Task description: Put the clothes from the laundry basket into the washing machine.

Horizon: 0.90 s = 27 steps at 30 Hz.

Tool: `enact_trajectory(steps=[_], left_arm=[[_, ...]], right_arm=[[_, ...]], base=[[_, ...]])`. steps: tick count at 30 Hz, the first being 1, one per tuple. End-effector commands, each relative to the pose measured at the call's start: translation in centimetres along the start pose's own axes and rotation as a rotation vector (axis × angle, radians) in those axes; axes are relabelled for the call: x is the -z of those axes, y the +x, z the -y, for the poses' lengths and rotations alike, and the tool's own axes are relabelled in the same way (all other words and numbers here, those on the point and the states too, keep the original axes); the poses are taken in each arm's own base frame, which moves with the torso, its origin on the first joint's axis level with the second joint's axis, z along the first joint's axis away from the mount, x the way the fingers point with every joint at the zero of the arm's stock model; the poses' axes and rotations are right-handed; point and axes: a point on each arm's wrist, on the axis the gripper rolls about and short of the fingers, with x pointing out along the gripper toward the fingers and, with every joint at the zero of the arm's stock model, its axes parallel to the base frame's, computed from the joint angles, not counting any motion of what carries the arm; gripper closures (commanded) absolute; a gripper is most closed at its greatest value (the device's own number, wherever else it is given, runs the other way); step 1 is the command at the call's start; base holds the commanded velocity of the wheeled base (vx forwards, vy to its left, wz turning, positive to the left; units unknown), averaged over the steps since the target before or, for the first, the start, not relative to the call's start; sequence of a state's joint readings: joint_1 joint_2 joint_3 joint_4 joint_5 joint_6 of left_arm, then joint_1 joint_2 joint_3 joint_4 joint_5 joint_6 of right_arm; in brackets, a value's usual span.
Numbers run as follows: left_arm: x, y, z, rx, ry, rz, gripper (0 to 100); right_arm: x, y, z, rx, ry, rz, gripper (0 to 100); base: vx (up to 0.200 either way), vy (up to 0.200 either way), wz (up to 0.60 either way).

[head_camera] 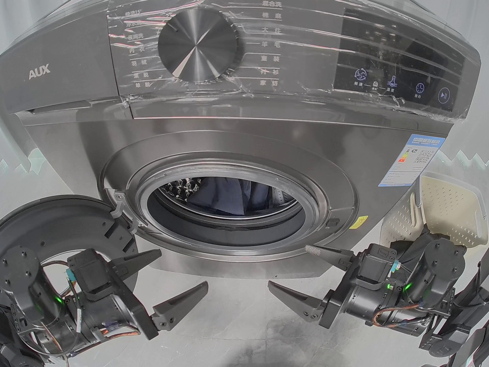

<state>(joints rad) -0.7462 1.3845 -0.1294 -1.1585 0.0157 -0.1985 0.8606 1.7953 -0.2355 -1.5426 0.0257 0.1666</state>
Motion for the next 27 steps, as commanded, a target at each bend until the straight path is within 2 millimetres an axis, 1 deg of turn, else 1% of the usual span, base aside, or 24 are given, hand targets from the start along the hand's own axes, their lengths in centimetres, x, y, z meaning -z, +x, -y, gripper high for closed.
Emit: enact_trajectory(steps=[1,4,6,8,11,12,13,16,20,21,22,23,27], left_arm=[[0.2,-1.7,-0.1,-0.001,0.001,0.022,0],[0.3,-2.4,-0.2,-0.001,0.001,0.03,0],[0.1,-3.0,-0.2,0.003,-0.001,0.046,0],[-0.1,-3.5,-0.2,-0.001,-0.001,0.066,0],[-0.1,-4.2,-0.2,-0.008,0.0,0.086,0],[-0.1,-4.2,-0.2,-0.008,0.0,0.086,0],[-0.2,-4.5,-0.3,-0.017,0.004,0.099,0],[-0.3,-5.0,-0.6,-0.032,0.01,0.119,0],[-0.1,-5.7,-0.9,-0.058,0.028,0.127,0],[-0.1,-5.7,-0.9,-0.058,0.028,0.127,0],[-0.1,-6.1,-1.1,-0.081,0.028,0.127,0],[-0.2,-6.4,-1.2,-0.092,0.029,0.132,0],[-0.1,-8.1,-1.4,-0.13,0.031,0.145,0]], right_arm=[[-0.2,-0.2,0.1,0.005,-0.003,0.007,0],[-0.2,-0.2,0.1,0.004,-0.007,0.009,0],[-0.6,-0.4,0.3,0.014,-0.009,0.024,0],[-1.0,-0.7,0.6,0.027,-0.011,0.041,0],[-1.7,-1.7,0.5,0.03,-0.011,0.069,0],[-1.7,-1.7,0.5,0.03,-0.011,0.069,0],[-2.0,-2.7,0.4,0.034,-0.006,0.077,0],[-2.7,-3.9,0.3,0.058,0.003,0.113,0],[-3.3,-6.1,1.0,0.133,0.018,0.15,0],[-3.3,-6.1,1.0,0.133,0.018,0.15,0],[-3.5,-7.2,1.8,0.177,0.015,0.169,0],[-3.7,-7.8,2.1,0.203,0.01,0.18,0],[-3.7,-9.7,2.7,0.259,0.005,0.197,0]], base=[[0.0,0.0,0.0],[0.0,0.0,0.0],[0.0,0.0,0.0],[-0.2,0.0,0.0],[-0.2,0.0,0.0],[-0.2,0.0,0.0],[-0.2,0.0,0.0],[-0.2,0.0,0.0],[-0.2,0.0,0.0],[-0.2,0.0,0.0],[0.0,0.0,0.0],[0.0,0.0,0.0],[0.0,0.0,0.0]])
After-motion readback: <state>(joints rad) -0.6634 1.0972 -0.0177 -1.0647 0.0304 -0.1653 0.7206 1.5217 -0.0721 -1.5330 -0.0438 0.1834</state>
